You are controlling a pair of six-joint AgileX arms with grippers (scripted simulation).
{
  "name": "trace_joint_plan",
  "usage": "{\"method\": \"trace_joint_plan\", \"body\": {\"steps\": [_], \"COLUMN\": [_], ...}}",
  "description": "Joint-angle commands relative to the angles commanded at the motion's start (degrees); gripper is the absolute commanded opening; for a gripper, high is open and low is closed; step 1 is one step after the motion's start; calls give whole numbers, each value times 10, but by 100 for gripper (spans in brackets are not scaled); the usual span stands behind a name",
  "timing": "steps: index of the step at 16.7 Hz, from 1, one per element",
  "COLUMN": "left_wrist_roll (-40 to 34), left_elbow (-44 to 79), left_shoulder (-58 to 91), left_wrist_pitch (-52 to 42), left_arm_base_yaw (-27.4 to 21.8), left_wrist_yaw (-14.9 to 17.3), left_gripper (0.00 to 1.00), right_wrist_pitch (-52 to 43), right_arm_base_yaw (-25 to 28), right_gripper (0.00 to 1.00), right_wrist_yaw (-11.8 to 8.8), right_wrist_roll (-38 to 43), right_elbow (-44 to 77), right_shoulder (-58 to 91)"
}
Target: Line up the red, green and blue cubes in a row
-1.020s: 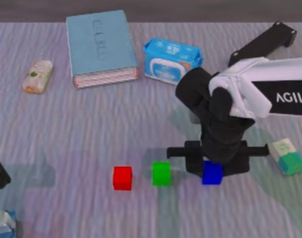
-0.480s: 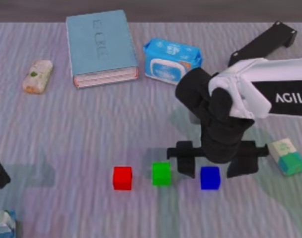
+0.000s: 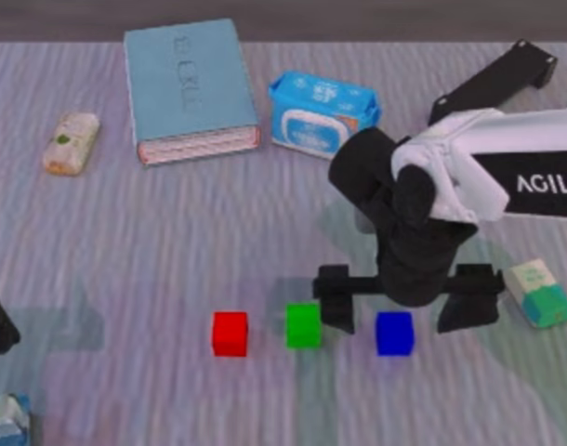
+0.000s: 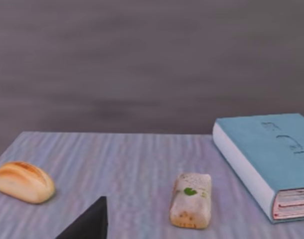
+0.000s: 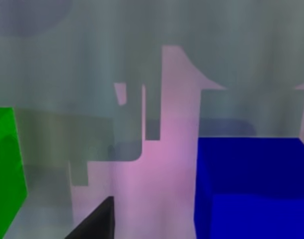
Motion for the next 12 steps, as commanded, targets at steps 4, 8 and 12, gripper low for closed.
{"method": "trace_joint_plan", "body": {"steps": [4,8,12], "left_wrist_roll": [0,0,0], "left_elbow": [0,0,0], "left_shoulder": [0,0,0], "left_wrist_pitch": [0,0,0], "left_arm_base_yaw": [0,0,0], "left_wrist_yaw": [0,0,0], "left_gripper": [100,100,100], "right_wrist_pitch": [-23,-108,-146], "right_arm_base_yaw": [2,4,4], "right_gripper": [100,100,100], "right_wrist_yaw": [0,-1,0], "right_wrist_roll": [0,0,-1], "right_elbow": [17,65,89], "right_shoulder": [-8,-38,-57]}}
